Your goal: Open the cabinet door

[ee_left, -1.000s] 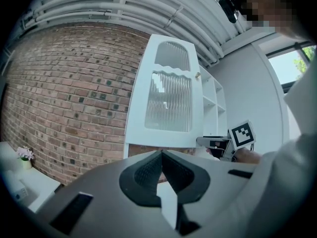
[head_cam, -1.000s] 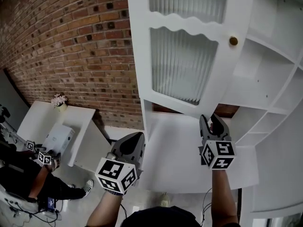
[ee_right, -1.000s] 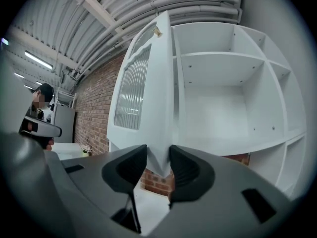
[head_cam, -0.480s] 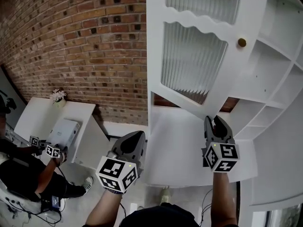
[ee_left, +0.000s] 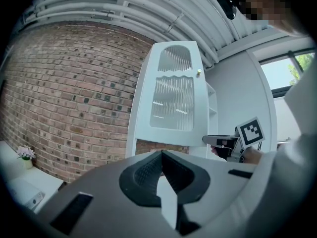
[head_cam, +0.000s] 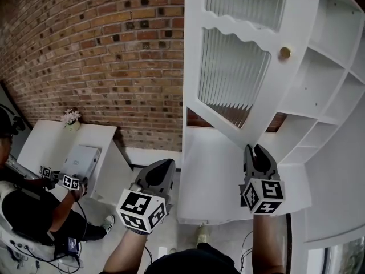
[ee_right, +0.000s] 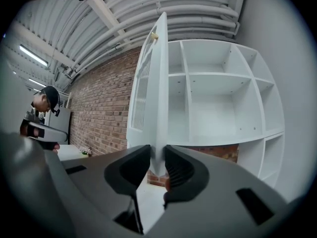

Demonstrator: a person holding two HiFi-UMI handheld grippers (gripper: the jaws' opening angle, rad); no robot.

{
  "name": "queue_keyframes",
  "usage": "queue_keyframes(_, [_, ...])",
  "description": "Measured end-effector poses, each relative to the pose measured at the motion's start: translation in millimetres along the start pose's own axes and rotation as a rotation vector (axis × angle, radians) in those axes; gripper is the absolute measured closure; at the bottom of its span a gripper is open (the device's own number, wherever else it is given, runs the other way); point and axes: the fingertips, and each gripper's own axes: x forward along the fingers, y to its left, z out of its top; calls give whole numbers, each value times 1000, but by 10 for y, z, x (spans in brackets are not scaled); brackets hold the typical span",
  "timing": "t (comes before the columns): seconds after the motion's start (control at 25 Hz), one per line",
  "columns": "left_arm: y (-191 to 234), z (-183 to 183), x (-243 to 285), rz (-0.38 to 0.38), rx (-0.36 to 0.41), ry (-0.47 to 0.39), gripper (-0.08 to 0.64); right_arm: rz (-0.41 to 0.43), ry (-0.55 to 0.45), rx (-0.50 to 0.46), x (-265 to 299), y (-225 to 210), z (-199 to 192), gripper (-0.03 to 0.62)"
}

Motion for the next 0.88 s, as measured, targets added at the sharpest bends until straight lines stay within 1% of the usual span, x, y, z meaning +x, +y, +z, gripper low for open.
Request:
queue_keyframes(0.16, [11,13,-106,-8,1,-4,554,10,-5,-1,-110,172,14,512])
queue_keyframes(0.48, [26,60,-347,-7,6,-17,554,68,-15,1,-305,602,59,528])
queue_keyframes(0.88, [76,81,-620,28,14,-27,554,201,-35,2,-387,1230,100,534])
